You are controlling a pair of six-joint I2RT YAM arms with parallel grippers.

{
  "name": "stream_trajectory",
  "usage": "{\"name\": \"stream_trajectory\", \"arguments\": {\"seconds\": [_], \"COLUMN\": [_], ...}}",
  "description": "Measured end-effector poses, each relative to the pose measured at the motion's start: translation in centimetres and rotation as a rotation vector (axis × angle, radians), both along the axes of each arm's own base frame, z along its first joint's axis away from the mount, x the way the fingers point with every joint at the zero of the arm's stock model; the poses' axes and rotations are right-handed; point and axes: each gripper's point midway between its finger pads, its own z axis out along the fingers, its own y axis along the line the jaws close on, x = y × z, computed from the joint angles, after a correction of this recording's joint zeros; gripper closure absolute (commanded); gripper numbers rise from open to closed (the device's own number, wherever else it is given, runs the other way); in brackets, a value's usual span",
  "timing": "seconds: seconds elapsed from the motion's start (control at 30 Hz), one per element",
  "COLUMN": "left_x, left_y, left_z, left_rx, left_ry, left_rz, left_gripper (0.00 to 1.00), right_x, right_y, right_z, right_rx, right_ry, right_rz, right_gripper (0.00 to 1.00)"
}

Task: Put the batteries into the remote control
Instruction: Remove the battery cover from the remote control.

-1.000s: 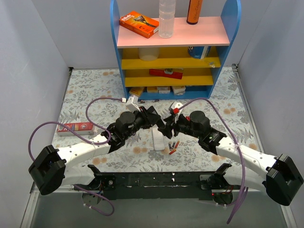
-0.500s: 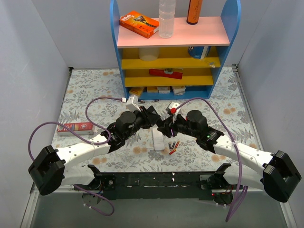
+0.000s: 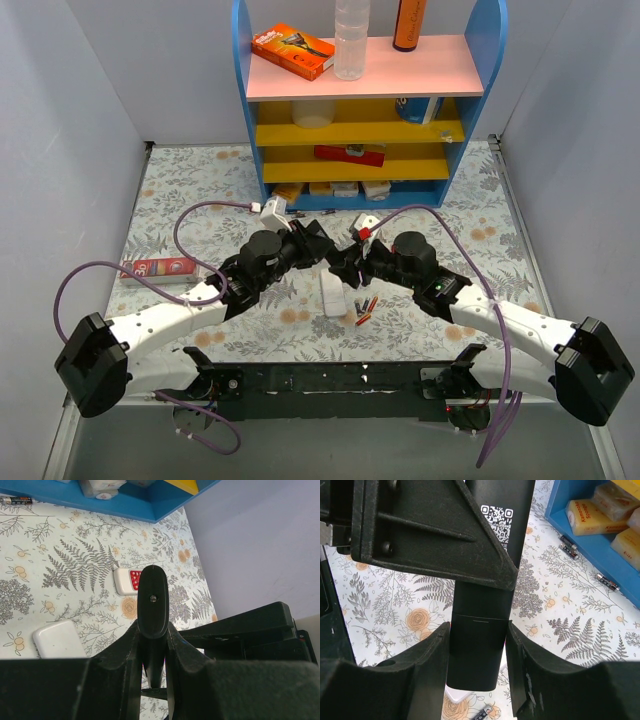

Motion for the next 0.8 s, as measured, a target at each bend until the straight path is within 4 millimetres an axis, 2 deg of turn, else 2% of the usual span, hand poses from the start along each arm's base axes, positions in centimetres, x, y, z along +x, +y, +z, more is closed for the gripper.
{"name": "stream_trajectory", "arguments": {"seconds": [0.2,0.53,0.8], "left_x": [0.1,-0.4,-0.2], "left_y": [0.2,0.7,1.0], "left_z": [0.5,2.7,2.6], "left_rx": [-0.028,-0.116,-0.155], "left_ry": [0.008,0.008,0.061], "left_rz": [0.011,0.025,0.014], "left_gripper": [1.0,1.0,1.0], "right_x": [0.0,-0.4,-0.6], "right_y": [0.0,-0.2,-0.6], "right_z": [0.5,2.8,2.8], "right_rx": [0.009,0.065,0.068], "right_ry": [-0.021,-0.078,-0.087], "right_rz": [0.002,0.008,0.002], "right_gripper": [0.69,0.69,0.69]}}
